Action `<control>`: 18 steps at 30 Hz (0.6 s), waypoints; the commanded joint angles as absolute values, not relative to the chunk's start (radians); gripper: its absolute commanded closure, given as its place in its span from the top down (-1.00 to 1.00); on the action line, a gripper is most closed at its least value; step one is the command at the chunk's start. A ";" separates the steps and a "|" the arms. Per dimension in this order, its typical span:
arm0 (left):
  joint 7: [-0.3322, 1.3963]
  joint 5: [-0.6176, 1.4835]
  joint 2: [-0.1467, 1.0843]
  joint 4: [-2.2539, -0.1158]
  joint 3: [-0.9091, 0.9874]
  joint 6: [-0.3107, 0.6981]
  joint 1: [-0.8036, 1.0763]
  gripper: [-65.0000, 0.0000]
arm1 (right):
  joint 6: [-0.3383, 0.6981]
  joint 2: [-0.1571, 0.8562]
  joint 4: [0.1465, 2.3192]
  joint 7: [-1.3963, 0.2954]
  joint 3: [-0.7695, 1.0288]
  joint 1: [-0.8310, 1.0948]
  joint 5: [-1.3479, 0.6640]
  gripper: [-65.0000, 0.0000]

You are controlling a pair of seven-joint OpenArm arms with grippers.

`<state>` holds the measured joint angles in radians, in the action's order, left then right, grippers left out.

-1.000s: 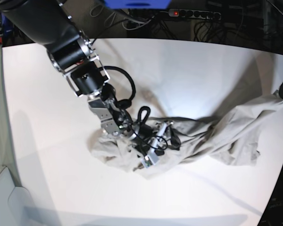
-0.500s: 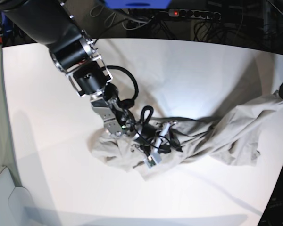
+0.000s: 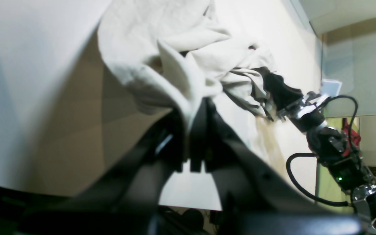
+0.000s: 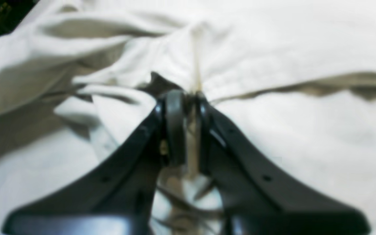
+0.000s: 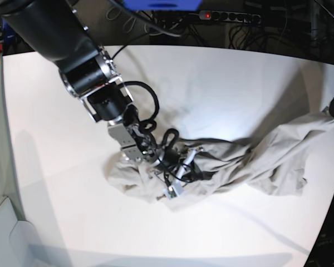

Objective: Layout the t-shirt on the table in an organized manner, then fold the t-shirt properly
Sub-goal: 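Regrasp the shirt fabric with the right gripper near the bundle's end, then pull the grasped shirt end with the right gripper away from the left gripper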

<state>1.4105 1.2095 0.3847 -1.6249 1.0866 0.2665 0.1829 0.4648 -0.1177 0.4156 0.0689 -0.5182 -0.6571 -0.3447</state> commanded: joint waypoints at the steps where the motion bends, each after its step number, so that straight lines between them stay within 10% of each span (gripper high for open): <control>1: 1.396 1.245 0.406 -1.639 1.093 0.260 0.176 -1.00 | 0.467 -0.127 0.432 0.101 -0.516 -0.690 -0.355 -0.99; 18: 1.396 1.248 0.404 -1.638 1.092 0.260 0.104 -1.00 | 0.467 0.122 1.122 -0.022 -0.512 -0.581 -0.357 -1.00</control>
<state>1.4143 1.2110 0.3813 -1.6241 1.0863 0.2661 0.1158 0.4553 0.1295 1.1011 -0.0566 -0.5163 -0.5476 -0.3389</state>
